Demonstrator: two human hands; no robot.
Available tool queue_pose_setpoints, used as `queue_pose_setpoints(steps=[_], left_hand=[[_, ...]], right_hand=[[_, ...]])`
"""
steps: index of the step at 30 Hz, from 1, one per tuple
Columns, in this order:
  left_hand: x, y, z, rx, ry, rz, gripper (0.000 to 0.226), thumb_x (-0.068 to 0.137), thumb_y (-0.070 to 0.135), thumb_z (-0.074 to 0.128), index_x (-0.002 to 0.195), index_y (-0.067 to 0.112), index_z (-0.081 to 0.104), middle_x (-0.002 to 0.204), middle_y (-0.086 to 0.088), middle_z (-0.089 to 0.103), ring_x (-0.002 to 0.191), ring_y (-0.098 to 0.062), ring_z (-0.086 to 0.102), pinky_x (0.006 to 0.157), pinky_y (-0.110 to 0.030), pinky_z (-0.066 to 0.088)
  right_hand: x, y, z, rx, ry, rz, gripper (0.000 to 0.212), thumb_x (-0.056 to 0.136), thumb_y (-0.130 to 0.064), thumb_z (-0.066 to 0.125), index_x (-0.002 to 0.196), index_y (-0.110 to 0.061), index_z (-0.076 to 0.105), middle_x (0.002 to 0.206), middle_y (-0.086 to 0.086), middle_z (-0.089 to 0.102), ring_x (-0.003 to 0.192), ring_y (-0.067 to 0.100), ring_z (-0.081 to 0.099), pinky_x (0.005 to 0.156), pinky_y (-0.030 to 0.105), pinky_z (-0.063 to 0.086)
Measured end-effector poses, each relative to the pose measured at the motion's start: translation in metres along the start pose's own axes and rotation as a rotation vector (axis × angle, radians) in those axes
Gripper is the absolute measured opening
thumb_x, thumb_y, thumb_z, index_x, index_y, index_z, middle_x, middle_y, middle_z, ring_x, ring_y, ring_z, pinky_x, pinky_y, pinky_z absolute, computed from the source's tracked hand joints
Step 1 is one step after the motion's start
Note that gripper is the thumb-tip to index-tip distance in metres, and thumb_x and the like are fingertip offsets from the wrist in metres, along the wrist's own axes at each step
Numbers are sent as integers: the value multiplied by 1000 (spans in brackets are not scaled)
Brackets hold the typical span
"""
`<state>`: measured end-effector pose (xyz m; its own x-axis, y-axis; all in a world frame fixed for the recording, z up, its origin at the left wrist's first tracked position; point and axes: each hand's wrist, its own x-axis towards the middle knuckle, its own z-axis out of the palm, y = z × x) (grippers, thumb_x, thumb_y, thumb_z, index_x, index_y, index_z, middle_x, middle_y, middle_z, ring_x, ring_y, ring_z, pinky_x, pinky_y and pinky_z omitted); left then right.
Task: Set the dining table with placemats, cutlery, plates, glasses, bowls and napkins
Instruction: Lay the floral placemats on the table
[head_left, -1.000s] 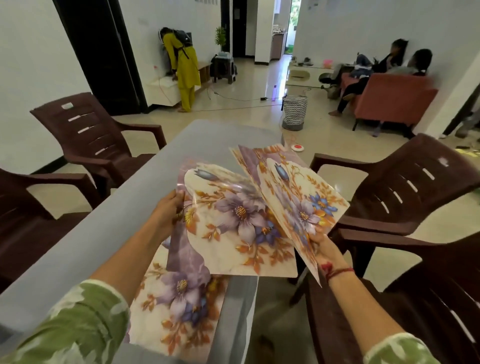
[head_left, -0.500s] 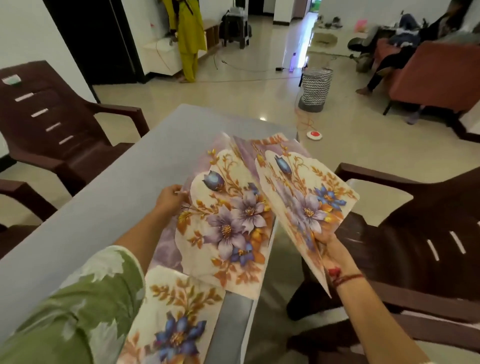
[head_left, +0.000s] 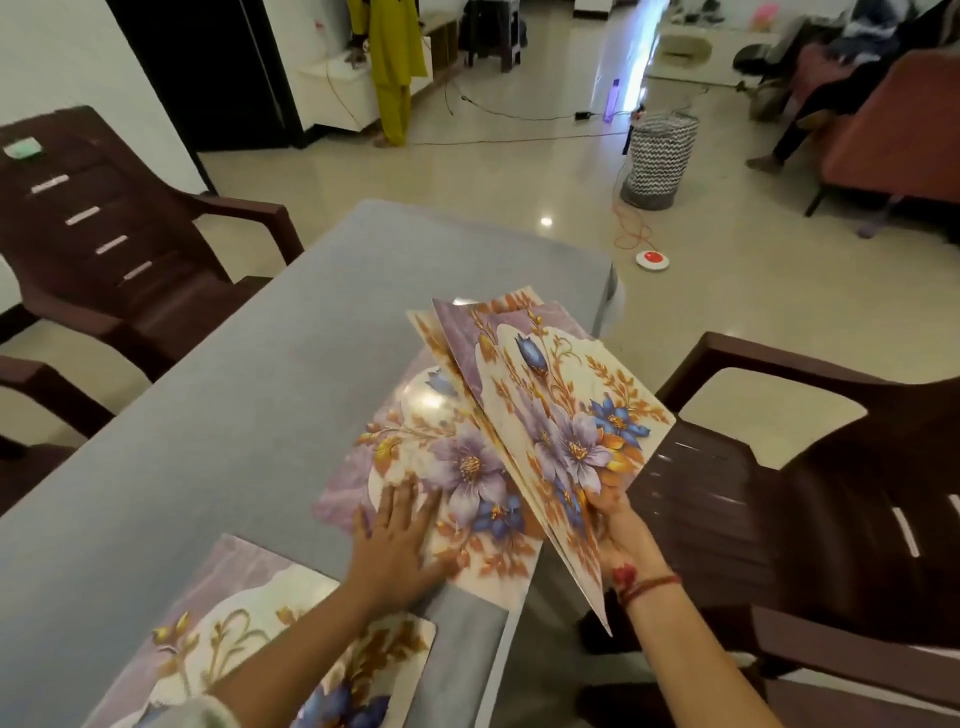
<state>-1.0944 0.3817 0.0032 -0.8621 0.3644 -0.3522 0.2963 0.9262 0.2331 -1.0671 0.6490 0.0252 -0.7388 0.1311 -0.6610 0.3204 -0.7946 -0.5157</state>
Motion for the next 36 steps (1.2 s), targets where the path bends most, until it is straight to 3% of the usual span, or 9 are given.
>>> queue_pose_setpoints(steps=[4, 8, 10, 12, 15, 22, 26, 30, 36], left_hand=[[46, 5, -17, 18, -29, -52, 119, 40, 94, -24, 141, 32, -31, 156, -5, -27, 145, -28, -22, 110, -58, -14], [95, 2, -42, 70, -72, -88, 94, 78, 84, 20, 149, 35, -17, 158, -5, -24, 146, -28, -18, 112, -62, -6], [117, -1, -50, 55, -69, -93, 92, 82, 79, 30, 149, 37, -16, 158, -4, -24, 146, -28, -18, 112, -63, -4], [135, -2, -54, 60, -73, -97, 93, 81, 80, 31, 149, 37, -16, 158, -4, -25, 146, -30, -18, 113, -64, -3], [153, 1, -61, 74, -84, -90, 94, 81, 80, 32, 150, 37, -15, 158, -5, -24, 146, -31, -17, 113, -65, -3], [169, 1, -73, -23, -21, -105, 90, 88, 70, 38, 152, 28, -9, 159, -8, -18, 146, -31, -15, 113, -60, -1], [130, 9, -85, -918, 354, -193, 56, 82, 50, 48, 127, 14, 50, 128, -11, 56, 123, -33, 49, 96, -47, 47], [41, 9, -89, -1833, 245, -13, 32, 99, 29, 41, 122, 21, 60, 115, 0, 69, 103, -21, 67, 82, -37, 58], [-49, -45, -97, -1986, -171, -128, 99, 48, 69, 77, 126, 9, 63, 125, -15, 63, 112, -35, 61, 86, -49, 55]], right_hand=[[18, -17, 19, 3, -37, -85, 32, 93, 4, 40, 112, -17, 55, 85, 8, 73, 71, 22, 71, 60, 40, 59], [10, -50, 30, 26, -328, -186, 86, 36, -12, 94, 115, -1, 62, 97, 14, 71, 78, 16, 71, 61, 27, 59], [-21, -67, 41, -159, -600, -527, 44, 78, 8, 69, 118, 19, 55, 124, 29, 57, 118, 13, 57, 98, 0, 23], [-27, -77, 40, 41, -774, -418, 41, 96, 11, 34, 130, 31, 21, 138, 44, 28, 138, 29, 34, 110, 13, -7], [21, -79, 35, -90, -218, -187, 43, 87, 2, 61, 126, 1, 44, 85, 21, 71, 78, 20, 72, 60, 23, 57], [42, -72, 42, 7, 33, -202, 35, 97, 8, 33, 117, -19, 45, 67, 4, 72, 56, 18, 70, 42, 33, 55], [46, -56, 41, -70, 20, -236, 41, 96, 8, 34, 124, -18, 49, 102, 10, 67, 78, 22, 69, 62, 39, 59], [33, -24, 33, -108, 2, -308, 49, 94, 10, 37, 136, -14, 44, 122, 14, 60, 102, 31, 61, 76, 37, 56], [-43, 25, -7, -306, -60, -389, 46, 90, 12, 45, 129, -11, 52, 123, 19, 61, 113, 36, 58, 92, 51, 49]])
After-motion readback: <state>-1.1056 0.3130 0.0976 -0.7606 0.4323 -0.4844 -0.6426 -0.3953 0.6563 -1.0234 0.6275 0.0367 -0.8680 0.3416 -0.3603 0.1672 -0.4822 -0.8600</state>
